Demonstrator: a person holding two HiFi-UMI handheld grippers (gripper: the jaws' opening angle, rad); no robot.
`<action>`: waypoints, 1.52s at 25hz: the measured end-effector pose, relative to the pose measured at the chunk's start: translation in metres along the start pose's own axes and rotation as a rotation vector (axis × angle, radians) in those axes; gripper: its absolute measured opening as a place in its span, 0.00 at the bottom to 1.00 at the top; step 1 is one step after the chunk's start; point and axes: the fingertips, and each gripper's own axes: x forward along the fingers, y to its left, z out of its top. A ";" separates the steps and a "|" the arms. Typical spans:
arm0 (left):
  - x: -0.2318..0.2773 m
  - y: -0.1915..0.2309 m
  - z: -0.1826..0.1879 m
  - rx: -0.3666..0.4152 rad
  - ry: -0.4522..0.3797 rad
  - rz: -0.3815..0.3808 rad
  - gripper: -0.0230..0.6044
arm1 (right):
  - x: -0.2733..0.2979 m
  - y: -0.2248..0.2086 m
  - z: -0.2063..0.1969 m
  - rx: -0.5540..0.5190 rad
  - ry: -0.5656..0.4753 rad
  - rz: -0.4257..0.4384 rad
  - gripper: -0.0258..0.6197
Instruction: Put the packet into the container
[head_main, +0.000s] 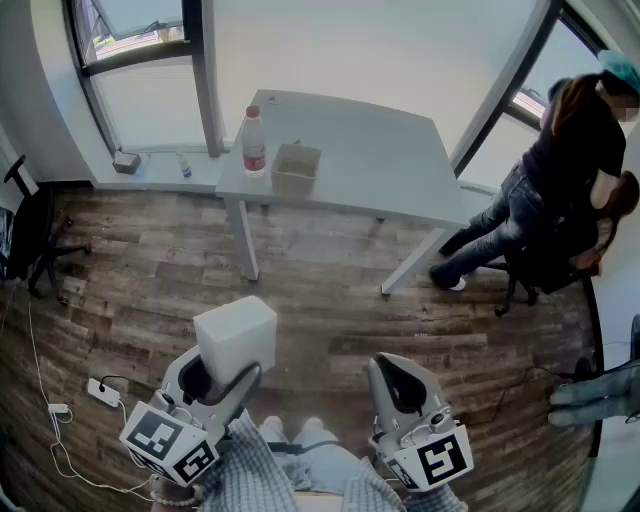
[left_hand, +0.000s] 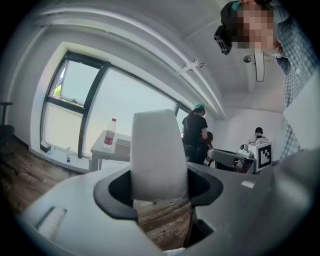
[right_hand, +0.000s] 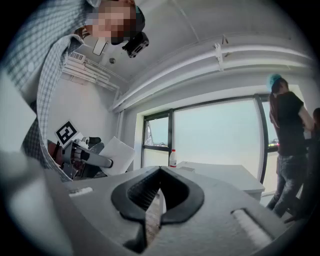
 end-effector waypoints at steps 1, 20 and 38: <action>0.000 0.000 0.000 0.000 0.000 -0.001 0.47 | 0.000 0.000 -0.001 0.000 0.001 -0.003 0.03; -0.016 0.011 0.001 0.012 -0.011 -0.036 0.47 | -0.006 0.020 -0.002 0.002 0.011 -0.046 0.04; -0.056 0.027 -0.005 0.037 -0.018 -0.088 0.47 | -0.019 0.067 0.000 -0.039 0.005 -0.115 0.04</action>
